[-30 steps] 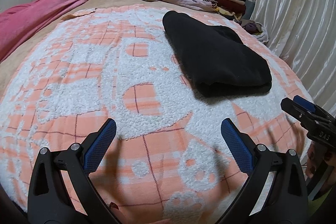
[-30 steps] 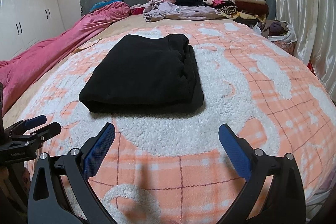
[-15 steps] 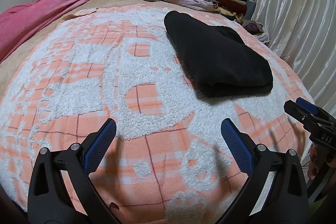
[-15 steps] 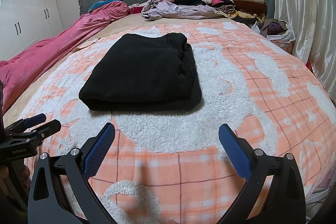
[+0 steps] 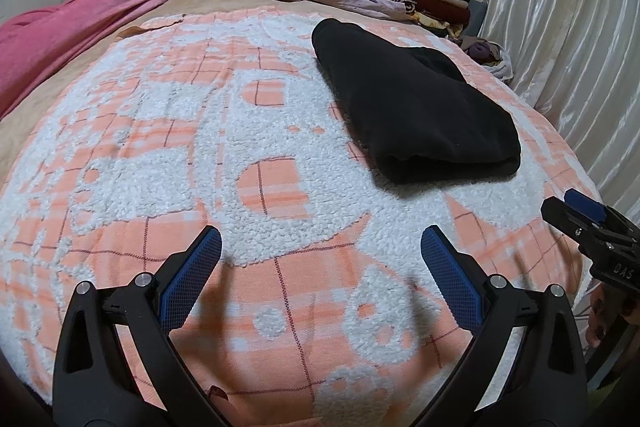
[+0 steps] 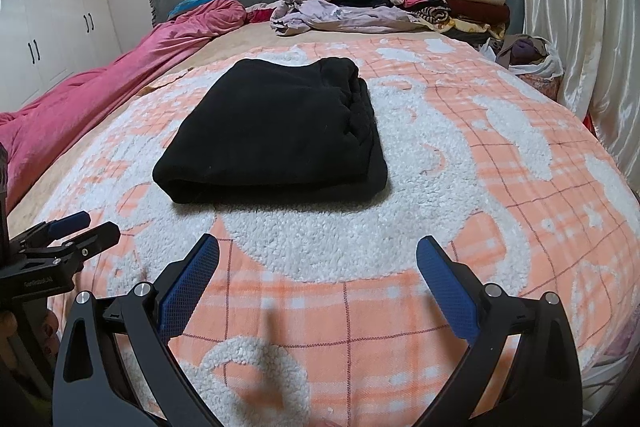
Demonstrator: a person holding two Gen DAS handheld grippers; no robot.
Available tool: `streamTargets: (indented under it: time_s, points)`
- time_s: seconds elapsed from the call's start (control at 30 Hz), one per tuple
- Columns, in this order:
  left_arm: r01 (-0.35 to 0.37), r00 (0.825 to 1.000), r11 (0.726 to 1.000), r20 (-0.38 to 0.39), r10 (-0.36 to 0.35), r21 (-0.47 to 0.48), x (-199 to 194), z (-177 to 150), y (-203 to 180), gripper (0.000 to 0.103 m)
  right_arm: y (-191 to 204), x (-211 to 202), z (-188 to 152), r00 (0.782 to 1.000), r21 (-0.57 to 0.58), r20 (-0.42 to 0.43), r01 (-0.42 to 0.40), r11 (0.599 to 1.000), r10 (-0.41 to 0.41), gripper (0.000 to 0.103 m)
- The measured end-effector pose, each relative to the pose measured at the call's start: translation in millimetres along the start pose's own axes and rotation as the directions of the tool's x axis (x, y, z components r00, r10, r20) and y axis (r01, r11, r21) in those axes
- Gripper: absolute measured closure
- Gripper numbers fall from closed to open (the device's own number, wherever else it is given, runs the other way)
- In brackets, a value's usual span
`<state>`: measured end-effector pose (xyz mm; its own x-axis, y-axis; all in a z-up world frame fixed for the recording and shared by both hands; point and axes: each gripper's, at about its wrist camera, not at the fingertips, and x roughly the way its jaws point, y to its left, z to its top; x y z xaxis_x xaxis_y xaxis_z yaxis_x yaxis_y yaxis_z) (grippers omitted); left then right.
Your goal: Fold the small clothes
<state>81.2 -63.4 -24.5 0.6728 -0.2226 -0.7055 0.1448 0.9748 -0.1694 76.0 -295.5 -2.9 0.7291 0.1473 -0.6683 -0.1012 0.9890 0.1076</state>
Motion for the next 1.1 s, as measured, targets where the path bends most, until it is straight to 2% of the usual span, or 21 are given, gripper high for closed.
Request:
streamTargets:
  time_s: [0.2,0.77,0.87,0.97,1.1]
  points:
    - [-0.013,1.0,1.0,-0.004,0.013,0.007,0,-1,-1,0.01,1,-1,0,1.0,0.0,0.0,0.003,1.0,-0.003,0.004]
    - [0.009,1.0,1.0,-0.013,-0.009,0.02,1,-1,-2,0.01,-4,5,-4,0.999,0.008,-0.025,0.028,1.0,-0.027,0.004]
    - [-0.01,1.0,0.999,-0.023,0.011,0.036,2,0,-4,0.009,-8,6,-7,0.999,0.017,-0.034,0.038,0.999,-0.038,0.005]
    - [-0.001,0.999,1.0,-0.039,0.001,0.021,2,-1,0,0.009,-19,5,-11,0.997,0.036,-0.048,0.064,0.997,-0.062,0.005]
    - [0.014,0.998,0.999,-0.055,-0.016,-0.034,-5,1,25,0.009,-61,-14,-16,0.987,0.119,-0.043,0.156,0.981,-0.152,0.005]
